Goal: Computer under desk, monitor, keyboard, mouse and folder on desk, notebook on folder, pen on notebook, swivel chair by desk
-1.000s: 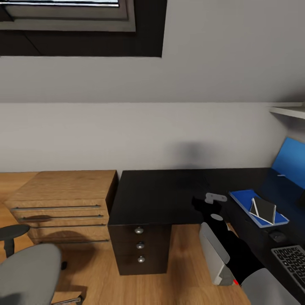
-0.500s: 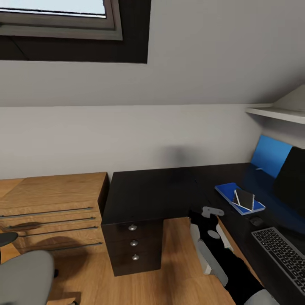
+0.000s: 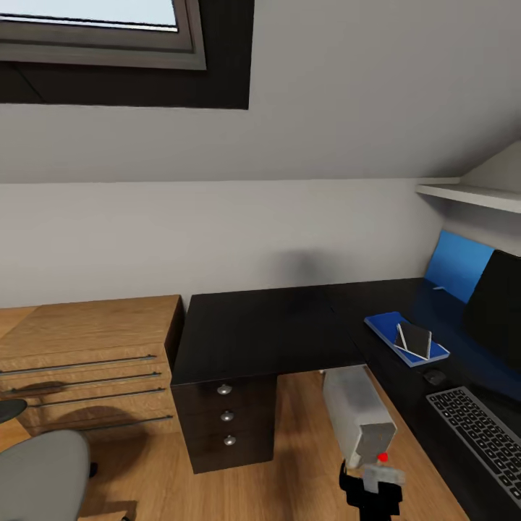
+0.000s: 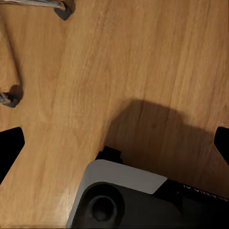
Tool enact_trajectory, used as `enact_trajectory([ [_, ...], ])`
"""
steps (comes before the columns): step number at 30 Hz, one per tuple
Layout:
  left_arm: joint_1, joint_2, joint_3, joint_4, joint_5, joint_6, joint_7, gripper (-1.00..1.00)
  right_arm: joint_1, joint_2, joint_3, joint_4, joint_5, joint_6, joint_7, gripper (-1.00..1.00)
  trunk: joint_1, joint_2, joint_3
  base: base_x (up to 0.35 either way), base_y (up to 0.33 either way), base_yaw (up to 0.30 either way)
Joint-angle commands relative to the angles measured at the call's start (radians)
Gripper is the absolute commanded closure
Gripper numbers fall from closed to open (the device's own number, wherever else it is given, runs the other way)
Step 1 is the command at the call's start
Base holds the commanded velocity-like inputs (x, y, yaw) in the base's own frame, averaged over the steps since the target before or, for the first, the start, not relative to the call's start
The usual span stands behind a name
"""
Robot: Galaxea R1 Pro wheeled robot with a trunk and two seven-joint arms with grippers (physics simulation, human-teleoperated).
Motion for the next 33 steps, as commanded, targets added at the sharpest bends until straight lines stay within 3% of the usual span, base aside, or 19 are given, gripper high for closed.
enact_trajectory([
  [1,-0.001,0.003,0.004,0.022,0.004,-0.004,0.000,-1.00,-0.001,0.004,0.030,0.061,-0.006,-0.068,-0.005,-1.00,0.000,-0.001,-0.001,0.000,0.000,0.000],
  [2,-0.001,0.014,0.003,0.067,0.003,-0.005,-0.001,-1.00,-0.001,0.015,0.110,0.259,-0.005,-0.215,-0.003,-1.00,0.000,-0.001,-0.001,0.000,0.000,0.000],
  [4,-0.001,0.018,0.002,0.084,0.003,-0.005,-0.002,-1.00,-0.001,0.019,0.128,0.333,-0.005,-0.278,-0.001,-1.00,0.000,-0.001,-0.001,0.000,0.000,0.000],
  [9,-0.001,0.029,0.003,0.122,0.005,-0.006,-0.004,-1.00,-0.001,0.026,0.142,0.469,-0.010,-0.370,0.045,-1.00,0.000,-0.001,-0.002,0.000,0.000,0.022],
  [14,-0.001,0.058,0.006,0.175,0.008,-0.014,-0.009,-1.00,-0.001,0.029,0.138,0.648,-0.046,-0.436,0.183,-1.00,0.000,-0.001,-0.007,0.000,0.000,0.132],
  [19,-0.001,0.063,0.007,0.194,0.010,-0.102,-0.010,-1.00,-0.001,0.028,0.132,0.698,-0.131,-0.489,0.223,-1.00,0.000,-0.001,-0.012,0.000,0.000,0.183],
  [20,-0.001,0.063,0.007,0.219,0.011,-0.148,-0.010,-1.00,-0.002,0.027,0.130,0.703,-0.180,-0.498,0.228,-1.00,0.000,-0.001,-0.013,0.000,0.000,0.210],
  [22,-0.001,0.062,0.007,0.248,0.011,-0.183,-0.010,-1.00,-0.002,0.027,0.129,0.706,-0.223,-0.503,0.232,-1.00,0.000,-0.001,-0.015,0.000,0.000,0.214],
  [25,-0.001,0.063,0.009,0.265,0.016,-0.205,-0.010,-1.00,-0.002,0.026,0.129,0.707,-0.248,-0.506,0.234,-1.00,0.000,-0.001,-0.018,0.000,0.000,0.218],
  [33,-0.001,0.061,0.022,0.269,0.052,-0.213,-0.011,-1.00,-0.003,0.023,0.129,0.709,-0.256,-0.505,0.234,-1.00,0.000,-0.001,-0.026,0.000,0.000,0.212],
])
